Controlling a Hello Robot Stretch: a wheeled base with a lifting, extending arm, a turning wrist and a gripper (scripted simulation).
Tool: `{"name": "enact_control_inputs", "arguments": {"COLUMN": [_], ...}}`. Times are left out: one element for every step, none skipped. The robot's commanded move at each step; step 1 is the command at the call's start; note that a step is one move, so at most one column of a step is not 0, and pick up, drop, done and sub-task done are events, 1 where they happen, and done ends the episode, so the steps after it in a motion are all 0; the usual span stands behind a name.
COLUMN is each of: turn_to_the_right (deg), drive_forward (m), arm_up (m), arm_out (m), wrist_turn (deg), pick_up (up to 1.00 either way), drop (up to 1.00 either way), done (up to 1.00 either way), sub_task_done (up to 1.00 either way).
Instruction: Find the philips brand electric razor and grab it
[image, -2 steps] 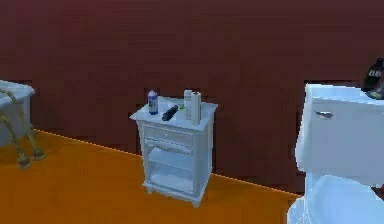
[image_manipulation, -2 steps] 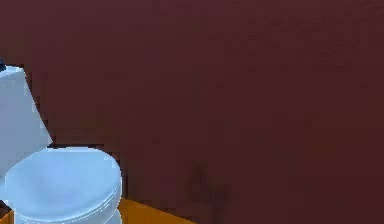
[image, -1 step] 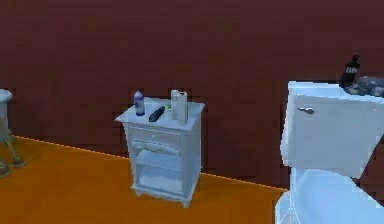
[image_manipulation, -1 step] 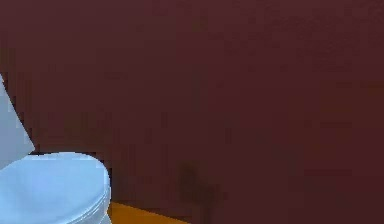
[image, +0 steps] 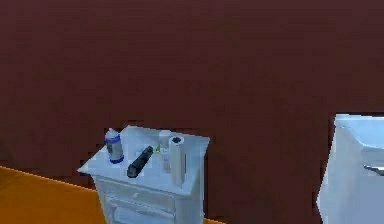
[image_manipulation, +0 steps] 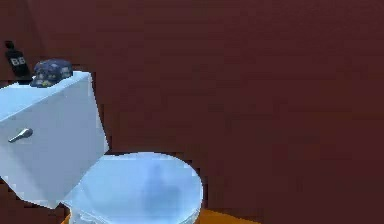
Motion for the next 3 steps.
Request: {"name": "enact_control_inputs", "arguments": {"turn_to_the_right": [-45.0, -45.0, -15.0], "drive_forward": [0.00, 0.00, 0.00], "arm_up": [0.00, 0.00, 0.00], "arm_out": [0.00, 0.00, 0.00], "wrist_turn": [0.0, 0.0, 0.0], "pick_up": [0.00, 0.00, 0.00], "drop": [0.00, 0.00, 0.00], "done": [0.00, 0.00, 0.00], "sub_task_done": [0.00, 0.00, 0.00]}}
